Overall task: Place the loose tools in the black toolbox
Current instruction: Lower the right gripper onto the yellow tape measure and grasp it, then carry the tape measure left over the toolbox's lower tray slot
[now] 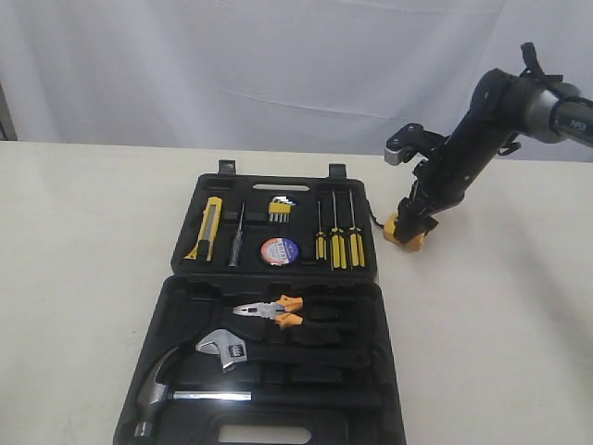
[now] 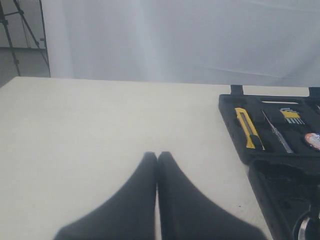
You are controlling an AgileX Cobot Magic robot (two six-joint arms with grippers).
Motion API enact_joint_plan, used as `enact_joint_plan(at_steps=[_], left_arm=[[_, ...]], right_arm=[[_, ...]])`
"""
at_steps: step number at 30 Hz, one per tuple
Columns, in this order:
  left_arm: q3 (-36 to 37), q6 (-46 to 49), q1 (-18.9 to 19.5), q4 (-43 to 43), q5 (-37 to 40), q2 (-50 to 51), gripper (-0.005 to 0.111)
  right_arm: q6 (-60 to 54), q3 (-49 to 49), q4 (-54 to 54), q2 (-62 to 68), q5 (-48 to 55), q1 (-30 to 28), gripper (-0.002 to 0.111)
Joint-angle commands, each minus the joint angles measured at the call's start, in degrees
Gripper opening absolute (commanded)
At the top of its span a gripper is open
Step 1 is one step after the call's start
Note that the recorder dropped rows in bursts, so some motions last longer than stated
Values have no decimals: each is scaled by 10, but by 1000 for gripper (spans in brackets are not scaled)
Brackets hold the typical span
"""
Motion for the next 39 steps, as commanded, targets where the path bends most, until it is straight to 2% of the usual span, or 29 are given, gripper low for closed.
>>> enact_joint_plan(at_steps=[1,5,9,12,13,14,15,17,22,24,28,32,36,39], left_arm=[[1,-1,-1,-1,0,-2,0],[1,-1,-1,-1,0,-2,0],[1,-1,-1,-1,0,-2,0],[1,-1,-1,-1,0,-2,0],[1,-1,-1,-1,0,-2,0],[1,-1,-1,-1,0,-2,0],[1,-1,-1,-1,0,-2,0],[1,-1,-1,-1,0,-2,0],[1,-1,-1,-1,0,-2,0],[1,-1,-1,-1,0,-2,0],[1,-1,-1,-1,0,-2,0],[1,-1,-1,-1,0,-2,0],[1,-1,-1,-1,0,-2,0],[1,-1,-1,-1,0,-2,0]], right_arm=[[-39,-2,5,7,-8,-1,78],[-52,-2,-4,17,-8,5,75],[-54,-2,-26,25,-5,11,61],[-54,-2,-39,26,-5,17,44],[-54,-2,-42,22,-5,17,27],[-53,-2,-42,19,-5,18,20],[-49,-2,-39,5,-4,18,7],[-49,-2,-31,-13,-4,18,0],[-44,-2,-13,-105,91,57,-1],[-42,-2,-6,-137,91,104,-1],[-26,-2,-19,-156,91,260,-1],[-22,-2,-64,-134,91,360,-1],[-11,-2,-69,-113,91,411,-1],[-9,-2,-70,-95,91,417,-1]])
